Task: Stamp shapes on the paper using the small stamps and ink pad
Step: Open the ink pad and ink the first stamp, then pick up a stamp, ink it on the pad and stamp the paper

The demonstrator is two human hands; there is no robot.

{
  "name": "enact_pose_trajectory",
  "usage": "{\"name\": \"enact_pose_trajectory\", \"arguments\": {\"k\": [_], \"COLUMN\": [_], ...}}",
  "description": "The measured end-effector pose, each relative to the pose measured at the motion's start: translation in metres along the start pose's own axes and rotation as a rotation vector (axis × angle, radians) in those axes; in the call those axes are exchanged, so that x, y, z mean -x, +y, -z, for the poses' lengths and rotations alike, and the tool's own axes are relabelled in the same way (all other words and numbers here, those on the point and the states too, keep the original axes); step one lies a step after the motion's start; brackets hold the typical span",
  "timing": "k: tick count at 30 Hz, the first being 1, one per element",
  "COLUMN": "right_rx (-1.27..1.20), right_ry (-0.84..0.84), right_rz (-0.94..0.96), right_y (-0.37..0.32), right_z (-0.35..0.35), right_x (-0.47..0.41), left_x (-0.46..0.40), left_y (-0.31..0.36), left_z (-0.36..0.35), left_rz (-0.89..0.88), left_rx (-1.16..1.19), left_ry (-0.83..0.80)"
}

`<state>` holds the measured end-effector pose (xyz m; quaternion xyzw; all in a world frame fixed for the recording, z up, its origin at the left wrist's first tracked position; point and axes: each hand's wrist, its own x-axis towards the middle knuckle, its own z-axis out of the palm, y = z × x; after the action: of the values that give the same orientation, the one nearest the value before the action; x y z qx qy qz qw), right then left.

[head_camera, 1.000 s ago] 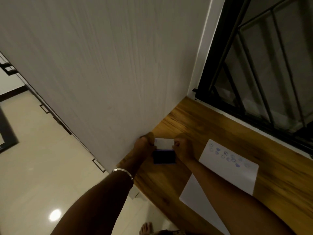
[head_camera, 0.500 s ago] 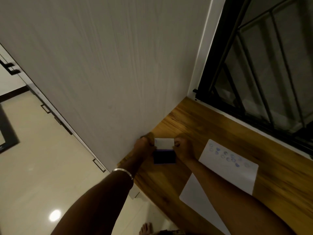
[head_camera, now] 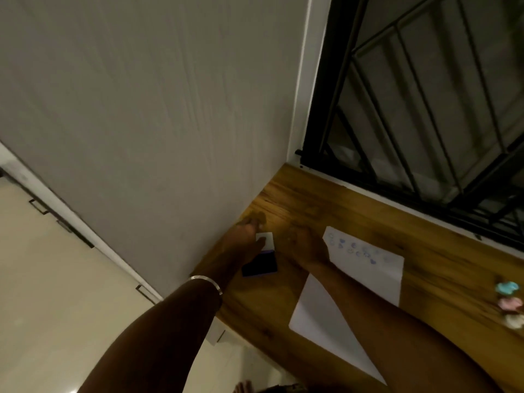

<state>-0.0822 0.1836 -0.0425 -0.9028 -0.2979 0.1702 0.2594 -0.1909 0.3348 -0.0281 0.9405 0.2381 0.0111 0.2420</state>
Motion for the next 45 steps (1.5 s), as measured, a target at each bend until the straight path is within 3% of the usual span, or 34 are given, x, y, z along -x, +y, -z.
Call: {"name": "enact_pose_trajectory", "arguments": {"k": [4,8,18,31,42,45], "right_rx": [0.063,0.135,0.199,0.211,0.23,0.225], "right_ry": [0.074,0.159,0.334,0.32,0.5,0.47], "right_rz": [-0.121,-0.118,-0.378,-0.734,-0.654,-0.635], "right_y": [0.017,0.037,0.101,0.227,0.315,0.329], "right_z": [0.017,0.038,0.088,0.16,0.201,0.207], "right_x": [0.005,0.026,0.101,0.185,0.193,0.191], "left_x": [-0.015,-0.025,-0.026,0.003,-0.005,-0.006], "left_y": [0.024,0.056,0.155,0.299,0.392,0.404], "left_z": [-0.002,-0.018,-0.077,-0.157,-0.208,-0.216], "left_rz": [-0.094,-0.218,-0.474,-0.639,-0.6,-0.584], "left_rx": [-0.061,-0.153,0.086,0.077,0.069,0.074], "left_ry": [-0.04,-0.086,-0.128,-0.358,-0.451,-0.465]}}
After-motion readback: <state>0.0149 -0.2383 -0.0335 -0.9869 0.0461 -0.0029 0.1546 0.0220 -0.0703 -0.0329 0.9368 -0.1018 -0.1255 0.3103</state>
